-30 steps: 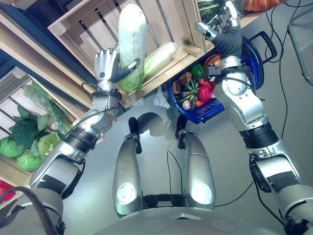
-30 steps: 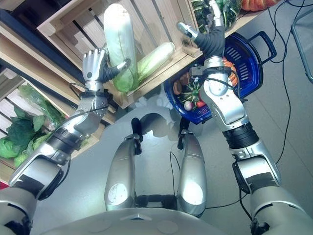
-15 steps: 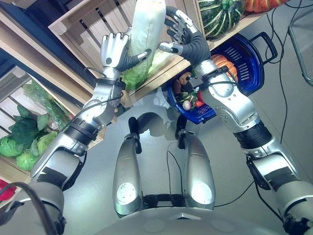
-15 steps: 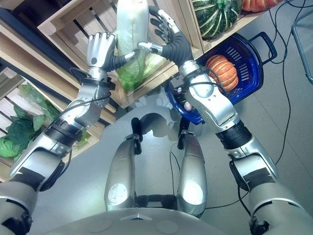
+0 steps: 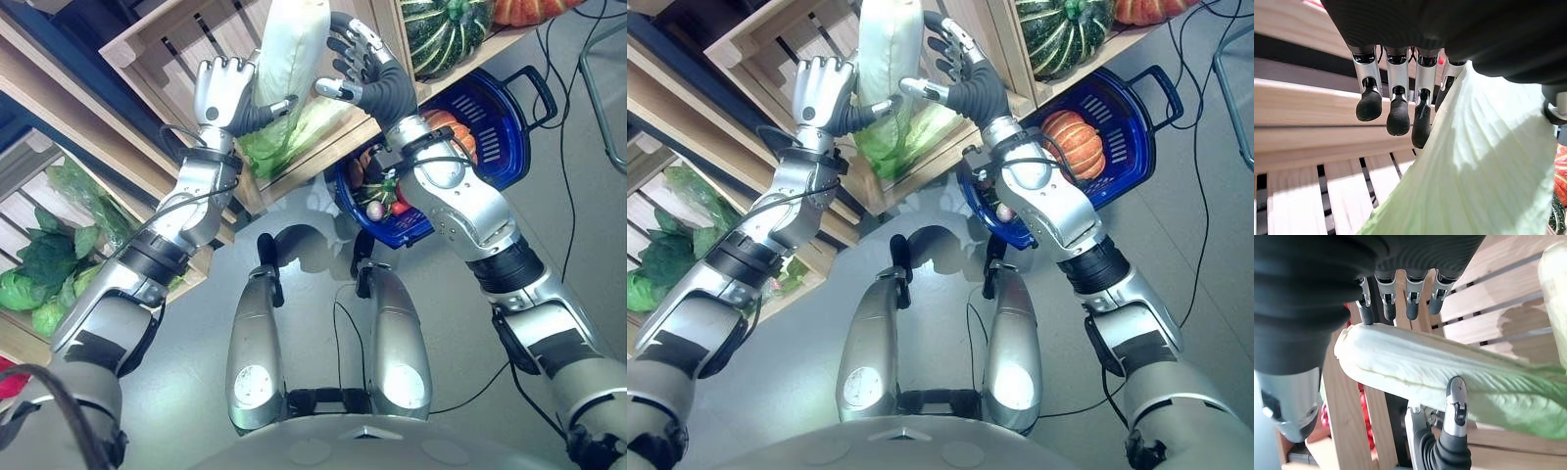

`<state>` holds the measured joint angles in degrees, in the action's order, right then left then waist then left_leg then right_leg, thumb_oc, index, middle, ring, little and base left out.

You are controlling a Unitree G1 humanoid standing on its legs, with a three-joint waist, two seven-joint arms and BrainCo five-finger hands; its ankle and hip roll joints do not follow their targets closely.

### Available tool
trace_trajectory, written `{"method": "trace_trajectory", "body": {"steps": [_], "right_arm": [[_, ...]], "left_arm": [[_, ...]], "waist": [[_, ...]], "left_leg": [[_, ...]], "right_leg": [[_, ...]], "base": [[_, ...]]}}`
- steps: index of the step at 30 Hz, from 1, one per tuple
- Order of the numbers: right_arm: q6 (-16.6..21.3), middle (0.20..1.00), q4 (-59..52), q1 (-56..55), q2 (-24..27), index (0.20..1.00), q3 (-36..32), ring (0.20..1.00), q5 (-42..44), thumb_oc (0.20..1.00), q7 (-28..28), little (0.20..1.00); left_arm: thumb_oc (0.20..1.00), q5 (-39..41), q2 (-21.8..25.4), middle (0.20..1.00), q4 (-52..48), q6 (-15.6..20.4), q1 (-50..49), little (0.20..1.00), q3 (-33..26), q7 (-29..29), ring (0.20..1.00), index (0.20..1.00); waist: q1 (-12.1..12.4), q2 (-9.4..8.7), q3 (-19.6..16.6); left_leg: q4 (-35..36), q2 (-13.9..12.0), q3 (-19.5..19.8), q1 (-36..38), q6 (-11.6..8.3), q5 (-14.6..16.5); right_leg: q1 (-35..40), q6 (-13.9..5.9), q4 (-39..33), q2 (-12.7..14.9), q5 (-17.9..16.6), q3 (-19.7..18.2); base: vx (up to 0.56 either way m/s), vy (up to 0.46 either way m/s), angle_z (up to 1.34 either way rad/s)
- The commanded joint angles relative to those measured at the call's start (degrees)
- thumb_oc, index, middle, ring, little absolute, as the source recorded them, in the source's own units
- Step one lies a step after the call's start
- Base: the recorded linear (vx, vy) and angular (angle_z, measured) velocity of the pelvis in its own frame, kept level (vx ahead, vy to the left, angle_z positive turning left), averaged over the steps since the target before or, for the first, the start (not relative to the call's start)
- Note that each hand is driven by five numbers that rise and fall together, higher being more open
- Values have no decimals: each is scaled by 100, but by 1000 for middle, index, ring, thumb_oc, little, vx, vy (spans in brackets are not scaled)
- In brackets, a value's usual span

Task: Pick up fruits and vegetables into the basket

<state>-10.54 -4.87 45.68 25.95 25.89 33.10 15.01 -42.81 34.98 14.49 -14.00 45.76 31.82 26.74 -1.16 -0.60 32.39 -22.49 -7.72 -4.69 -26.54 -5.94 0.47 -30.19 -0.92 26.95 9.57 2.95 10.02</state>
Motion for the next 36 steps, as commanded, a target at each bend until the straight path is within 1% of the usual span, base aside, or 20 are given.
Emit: {"method": "trace_trajectory", "body": {"steps": [1,5,8,10,12,17,18,19,20,21,24,26,27,29,30,34,36], "right_arm": [[-74,1000,-237,474,-379,1000,268,1000,-10,1000,308,1000],[-125,1000,-80,408,-426,1000,295,1000,152,1000,327,1000],[-87,1000,-2,317,-497,1000,343,1000,398,1000,170,1000],[-12,1000,25,279,-594,1000,399,1000,795,1000,15,1000],[57,1000,53,271,-629,1000,428,1000,951,1000,-83,1000],[90,1000,-29,300,-837,1000,563,1000,2006,1000,-657,1000],[73,1000,-74,297,-892,1000,594,1000,2277,1000,-753,1000],[50,1000,-108,317,-933,1000,606,1000,2513,1000,-805,1000],[49,1000,-108,321,-930,1000,603,1000,2526,1000,-805,1000],[18,1000,-148,322,-1006,1000,638,1000,2922,1000,-969,1000],[71,1000,-205,380,-1133,1000,731,1000,3348,1000,-963,1000],[128,1000,-216,407,-1169,1000,753,1000,3386,1000,-899,1000],[246,1000,-229,448,-1186,1000,758,1000,3335,1000,-817,1000],[358,1000,-233,503,-1190,1000,753,1000,3290,1000,-769,1000],[357,1000,-248,521,-1187,1000,734,1000,3274,1000,-758,1000],[178,1000,-239,590,-1138,1000,759,1000,2954,1000,-453,1000],[20,1000,-129,674,-1068,1000,788,1000,2342,1000,-74,1000]], "left_arm": [[200,-741,-113,200,-878,234,737,200,439,458,200,200],[200,-919,-154,200,-887,220,748,200,441,563,200,200],[200,-1125,-195,200,-913,187,766,200,464,578,200,200],[200,-1198,-238,200,-903,162,812,200,535,520,200,200],[200,-1237,-251,200,-900,168,838,200,573,502,200,200],[200,-1352,-333,200,-913,325,914,200,752,407,200,200],[200,-1376,-353,200,-918,379,912,200,787,387,200,200],[200,-1394,-365,200,-931,432,932,200,809,354,200,200],[200,-1396,-364,200,-932,435,933,200,810,350,200,200],[200,-1440,-387,200,-941,505,934,200,859,328,200,200],[200,-1497,-437,200,-937,621,983,200,1000,280,200,200],[200,-1533,-460,200,-947,643,991,200,1036,239,200,200],[200,-1551,-454,200,-968,681,1014,200,1083,169,200,200],[200,-1596,-464,200,-993,724,1040,200,1143,45,200,200],[200,-1639,-461,200,-1001,784,1052,200,1160,-27,200,200],[200,-1854,-417,200,-1080,871,1069,200,1282,-262,200,200],[200,-2067,-413,200,-1139,896,1102,200,1393,-538,200,200]], "waist": [[29,-276,-260],[27,-299,-260],[30,-318,-260],[33,-335,-260],[39,-341,-260],[81,-363,-260],[99,-364,-260],[109,-370,-260],[110,-372,-260],[134,-376,-260],[182,-385,-260],[197,-390,-260],[213,-396,-260],[226,-406,-260],[231,-409,-260],[237,-405,-260],[227,-418,-260]], "left_leg": [[-25,246,-380,224,237,400],[-3,238,-389,222,233,401],[33,235,-386,225,224,395],[36,226,-394,220,216,389],[39,223,-396,227,215,391],[58,206,-402,264,212,393],[35,201,-397,303,203,453],[64,206,-397,288,212,397],[70,207,-396,289,212,393],[60,201,-395,306,212,409],[88,199,-382,339,217,388],[98,201,-378,352,219,388],[116,204,-371,372,219,385],[135,209,-354,387,220,383],[147,219,-342,398,223,386],[186,229,-323,415,218,376],[223,232,-310,437,218,365]], "right_leg": [[401,-372,-335,15,88,-84],[397,-367,-350,8,91,-83],[395,-368,-366,3,90,-77],[399,-371,-375,6,83,-67],[402,-374,-373,8,84,-60],[440,-389,-393,37,76,-18],[477,-402,-364,40,132,-11],[467,-396,-400,45,75,1],[469,-396,-406,45,72,2],[489,-402,-396,55,84,18],[529,-414,-419,78,62,54],[547,-417,-433,84,60,64],[571,-423,-453,87,54,76],[591,-431,-477,94,43,82],[603,-433,-494,94,41,84],[620,-448,-537,98,19,83],[640,-451,-569,89,3,67]], "base": [[0,0,0],[0,0,0],[0,0,0],[0,0,0],[0,0,0],[0,0,0],[0,0,0],[0,0,0],[-17,-26,4],[0,0,0],[3,-35,3],[2,-17,6],[1,-20,15],[-2,-22,13],[0,0,0],[0,0,0],[0,0,0]]}}
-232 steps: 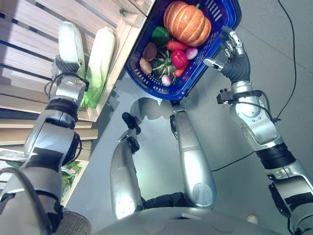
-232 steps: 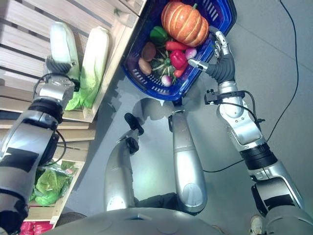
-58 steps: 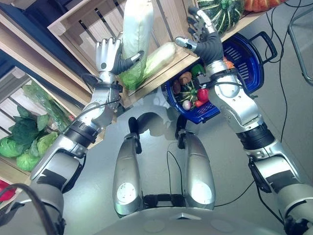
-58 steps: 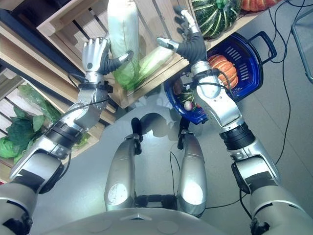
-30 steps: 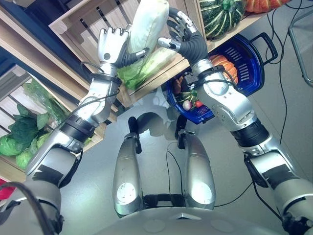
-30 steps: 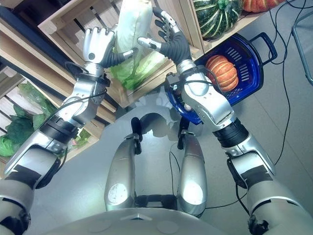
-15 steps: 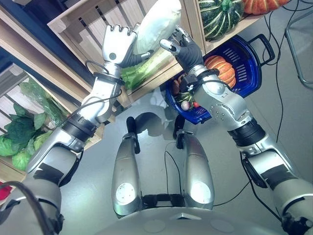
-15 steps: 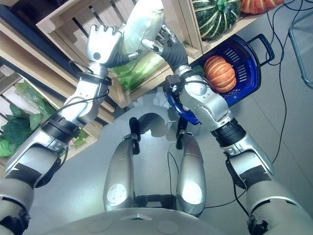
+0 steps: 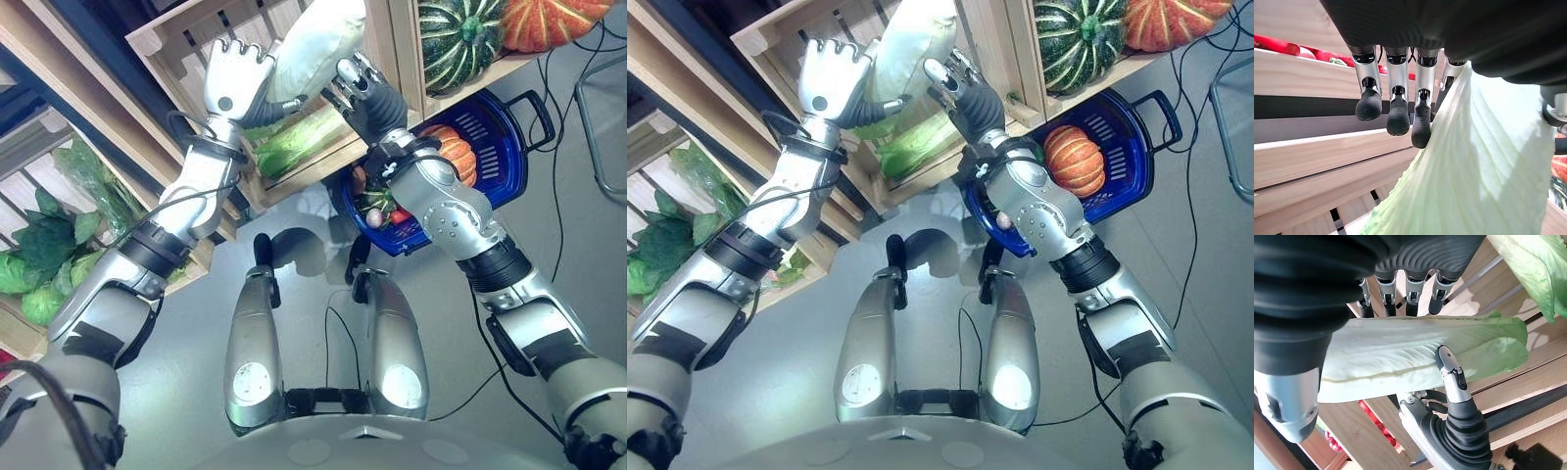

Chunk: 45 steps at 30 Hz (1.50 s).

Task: Pick up fruits and vegetables into the basket

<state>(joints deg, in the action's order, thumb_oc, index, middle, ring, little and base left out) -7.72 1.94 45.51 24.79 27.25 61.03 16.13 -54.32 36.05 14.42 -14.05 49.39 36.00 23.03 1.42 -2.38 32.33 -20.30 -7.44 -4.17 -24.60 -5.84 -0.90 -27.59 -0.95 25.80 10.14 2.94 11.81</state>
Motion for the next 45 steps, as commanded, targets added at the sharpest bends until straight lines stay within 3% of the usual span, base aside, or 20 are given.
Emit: {"method": "trace_trajectory", "body": {"steps": [1,6,11,21,28,29,30,37,43,44,45], "right_arm": [[-324,1000,-746,714,-910,1000,661,1000,-720,1000,-10,1000],[-511,1000,-423,841,-589,1000,676,1000,-1817,1000,426,1000],[-490,1000,-275,848,-449,1000,678,1000,-2071,1000,325,1000],[-287,1000,-175,806,-572,1000,640,1000,-1727,1000,366,1000],[229,1000,-149,723,-836,1000,536,1000,-1095,1000,565,1000],[309,827,-131,714,-886,827,505,827,-1059,827,573,827],[476,200,-110,708,-949,200,480,200,-1009,200,589,200],[1239,200,-219,746,-1118,200,317,200,-812,200,698,200],[1195,200,-448,865,-1178,200,254,200,-1153,200,855,200],[1183,200,-465,861,-1181,200,259,200,-1181,200,869,200],[1130,200,-553,851,-1164,200,249,200,-1286,200,918,200]], "left_arm": [[200,-987,-510,200,-1152,908,753,200,999,-280,200,200],[200,-1309,-408,200,-1181,739,828,200,1185,-863,200,200],[200,-1596,-407,200,-1176,454,883,200,1333,-1276,200,200],[200,-1861,-505,200,-1070,175,797,200,1518,-1670,200,200],[200,-1750,-731,200,-945,94,650,200,1539,-1611,200,200],[200,-1754,-781,200,-943,85,624,200,1529,-1614,200,200],[200,-1753,-832,200,-929,68,596,200,1524,-1612,200,200],[200,-1765,-1003,200,-814,-16,522,200,1518,-1535,200,200],[200,-1667,-1130,200,-872,-141,461,200,1488,-1436,200,200],[260,-1651,-1129,260,-870,-143,461,260,1486,-1427,260,260],[536,-1543,-1140,536,-896,-153,443,536,1479,-1401,536,536]], "waist": [[-31,-246,-254],[-100,-269,-254],[-163,-261,-253],[-180,-179,-253],[-157,-136,-253],[-156,-129,-253],[-151,-120,-253],[-149,-62,-253],[-172,24,-253],[-173,24,-253],[-176,18,-253]], "left_leg": [[14,207,-357,248,203,499],[74,183,-379,288,193,487],[110,167,-425,306,197,486],[91,170,-451,286,202,493],[112,175,-451,301,205,489],[109,178,-449,302,207,487],[101,181,-450,297,212,488],[121,194,-435,352,232,503],[153,225,-409,355,239,494],[150,223,-410,352,238,496],[159,223,-399,352,222,500]], "right_leg": [[391,-449,-468,30,1,-119],[415,-456,-515,12,-16,-143],[423,-459,-551,3,-16,-175],[415,-465,-566,57,-24,-158],[452,-468,-593,91,-19,-130],[459,-463,-594,93,-18,-130],[454,-458,-589,95,-16,-126],[485,-464,-593,125,-7,-115],[462,-459,-617,130,-17,-146],[457,-459,-611,130,-15,-146],[457,-465,-617,133,-10,-149]], "base": [[0,0,0],[-6,14,0],[-15,38,-2],[-3,15,-1],[0,0,0],[0,0,0],[0,0,0],[0,0,0],[-6,28,-3],[-8,14,-5],[-11,-1,-4]]}}
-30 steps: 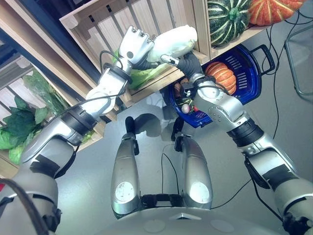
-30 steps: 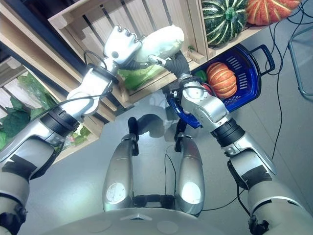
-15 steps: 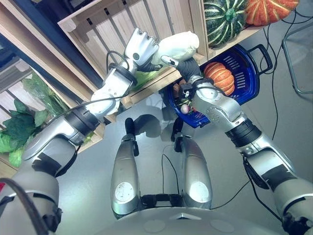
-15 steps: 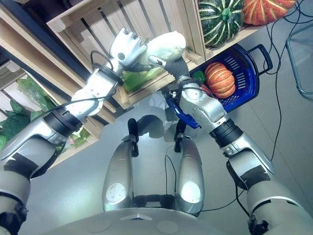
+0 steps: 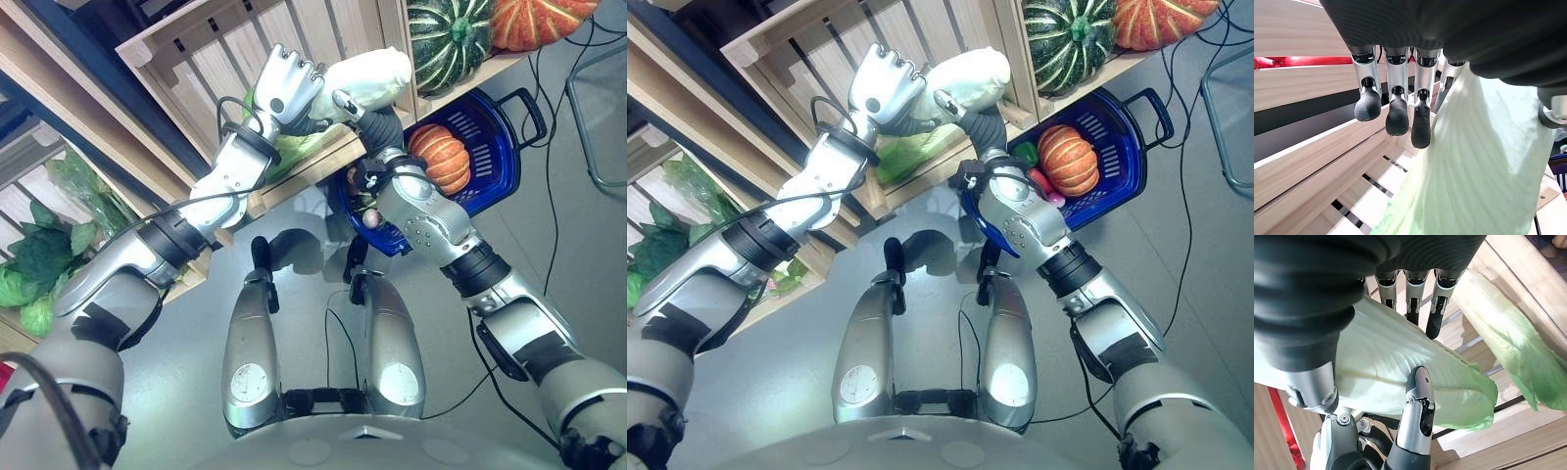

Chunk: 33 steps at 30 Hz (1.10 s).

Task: Pick up fruits and vegetables into the basket

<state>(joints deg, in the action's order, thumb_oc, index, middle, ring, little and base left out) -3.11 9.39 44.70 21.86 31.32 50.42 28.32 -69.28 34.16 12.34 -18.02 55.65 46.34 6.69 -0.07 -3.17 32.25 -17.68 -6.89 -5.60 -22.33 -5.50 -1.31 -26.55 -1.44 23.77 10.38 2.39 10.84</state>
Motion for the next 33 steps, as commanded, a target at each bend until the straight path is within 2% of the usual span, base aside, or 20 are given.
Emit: {"method": "trace_trajectory", "body": {"steps": [1,5,9,14,16,21,26,33], "right_arm": [[606,200,-1396,907,-866,200,-173,200,-302,200,-273,200],[648,200,-1469,819,-864,200,-201,200,-683,200,-293,200],[734,200,-1506,828,-727,200,-324,200,-1175,200,-233,200],[844,200,-1593,758,-351,200,-637,200,-1656,200,-49,200],[1016,200,-1699,639,-144,200,-855,200,-1878,200,33,200],[1302,200,-2028,302,151,200,-1315,200,-2374,200,265,200],[1434,200,-2317,-30,463,200,-1747,200,-2780,200,501,200],[1618,200,-2459,-627,865,200,-2395,200,-3112,200,951,200]], "left_arm": [[1000,14,-968,1000,-687,240,-194,1000,448,252,1000,1000],[1000,174,-1041,1000,-724,66,-351,1000,430,87,1000,1000],[1000,877,-993,1000,-518,-83,-494,1000,389,200,1000,1000],[1000,1410,-789,1000,73,-248,-768,1000,216,1220,1000,1000],[1000,1520,-665,1000,542,-239,-932,1000,38,1857,1000,1000],[1000,1712,-462,1000,1244,-357,-1112,1000,-335,2748,1000,1000],[1000,1872,-228,1000,1478,-439,-1175,1000,-660,3078,1000,1000],[1000,2388,-18,1000,1739,-526,-1250,1000,-1083,3186,1000,1000]], "waist": [[-36,91,-246],[-62,76,-246],[-101,74,-246],[-150,87,-246],[-199,89,-246],[-320,118,-246],[-452,185,-246],[-698,262,-246]], "left_leg": [[-86,170,-248,133,188,549],[-100,163,-280,125,190,556],[-132,127,-386,142,200,566],[-184,91,-480,115,195,554],[-211,83,-492,69,195,541],[-289,50,-547,0,187,542],[-422,27,-588,-108,181,566],[-650,-13,-682,-361,165,656]], "right_leg": [[351,-424,-416,100,47,-55],[336,-443,-404,96,27,-54],[324,-456,-353,95,31,-16],[281,-460,-296,80,34,-9],[224,-454,-271,55,28,-55],[109,-438,-173,20,42,-112],[-43,-415,-41,3,66,-185],[-404,-388,247,-73,160,-337]], "base": [[-13,-4,-4],[0,0,0],[0,0,0],[0,0,0],[0,0,0],[10,12,-7],[15,46,-5],[11,41,-10]]}}
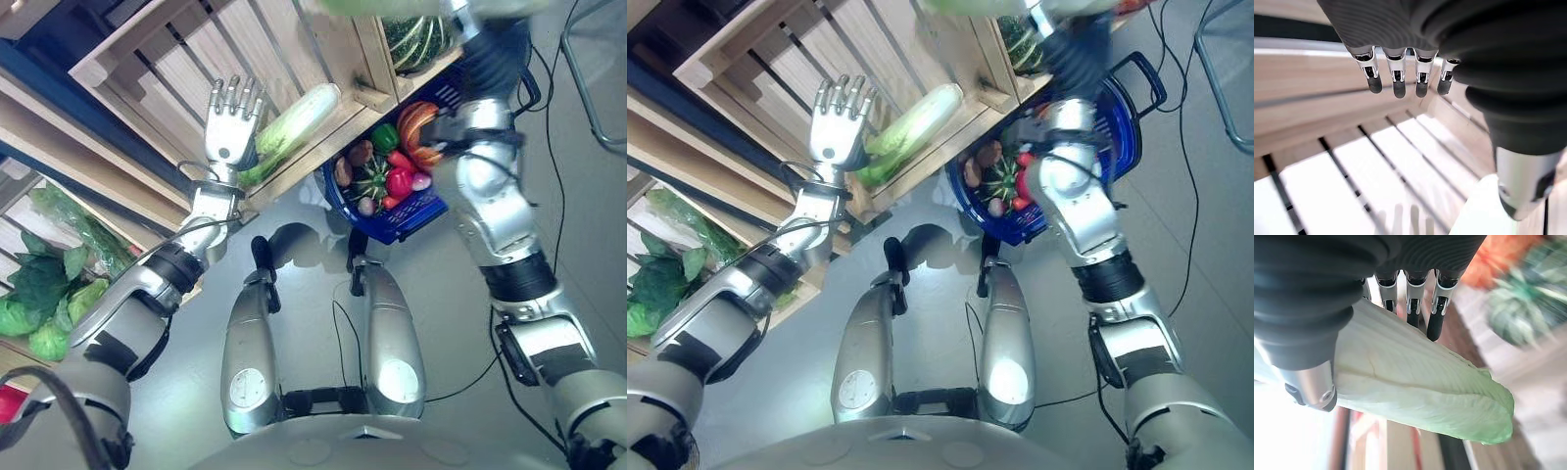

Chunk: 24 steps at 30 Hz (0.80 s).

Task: Pick up fruits and vegetables into the basket

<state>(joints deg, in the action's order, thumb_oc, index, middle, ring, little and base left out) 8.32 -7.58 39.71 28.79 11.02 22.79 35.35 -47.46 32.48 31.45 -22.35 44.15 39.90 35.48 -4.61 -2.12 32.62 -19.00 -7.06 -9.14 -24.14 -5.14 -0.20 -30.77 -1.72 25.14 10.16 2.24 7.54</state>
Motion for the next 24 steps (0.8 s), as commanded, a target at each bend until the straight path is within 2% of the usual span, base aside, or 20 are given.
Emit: {"method": "trace_trajectory", "body": {"steps": [1,8,11,16,17,18,24], "right_arm": [[457,200,-708,-236,224,200,-451,200,-419,200,364,200],[222,200,-380,-521,464,200,-634,200,-825,200,838,200],[65,200,-176,-716,652,200,-722,200,-916,200,989,200],[-117,200,466,-864,846,200,-578,200,-926,200,559,200],[-107,200,567,-838,862,200,-537,200,-915,200,490,200],[-118,200,705,-824,876,200,-466,200,-891,200,385,200],[-359,200,1586,-245,951,200,83,200,-694,200,-463,200]], "left_arm": [[1000,411,171,1000,-104,-73,-79,1000,-510,291,1000,1000],[1000,995,210,1000,241,-151,92,1000,-698,331,1000,1000],[1000,1572,216,1000,434,-57,195,1000,-808,335,1000,1000],[1000,2938,45,1000,958,264,436,1000,-982,296,1000,1000],[1000,3074,7,1000,1040,311,464,1000,-1007,295,1000,1000],[1000,3260,-51,1000,1149,371,485,1000,-1027,229,1000,1000],[1000,4703,-405,1000,1816,599,833,1000,-1166,-237,1000,1000]], "waist": [[-309,168,-283],[-510,220,-283],[-645,294,-283],[-884,526,-283],[-898,547,-283],[-912,585,-283],[-948,758,-283]], "left_leg": [[-557,-11,-365,-255,127,548],[-627,-67,-496,-517,119,527],[-642,-84,-569,-678,103,488],[-612,-80,-708,-966,41,374],[-608,-81,-724,-996,36,357],[-644,-76,-669,-938,-29,489],[-575,-74,-736,-1128,-113,341]], "right_leg": [[-86,-350,162,-78,183,-53],[-451,-322,286,-153,188,-201],[-689,-306,361,-192,194,-288],[-1155,-258,493,-237,244,-462],[-1202,-252,504,-236,243,-473],[-1168,-291,587,-249,414,-522],[-1452,-236,661,-238,449,-573]], "base": [[-6,51,-20],[-11,39,-16],[-3,68,-22],[5,103,-16],[89,98,-14],[87,68,-13],[31,52,-11]]}}
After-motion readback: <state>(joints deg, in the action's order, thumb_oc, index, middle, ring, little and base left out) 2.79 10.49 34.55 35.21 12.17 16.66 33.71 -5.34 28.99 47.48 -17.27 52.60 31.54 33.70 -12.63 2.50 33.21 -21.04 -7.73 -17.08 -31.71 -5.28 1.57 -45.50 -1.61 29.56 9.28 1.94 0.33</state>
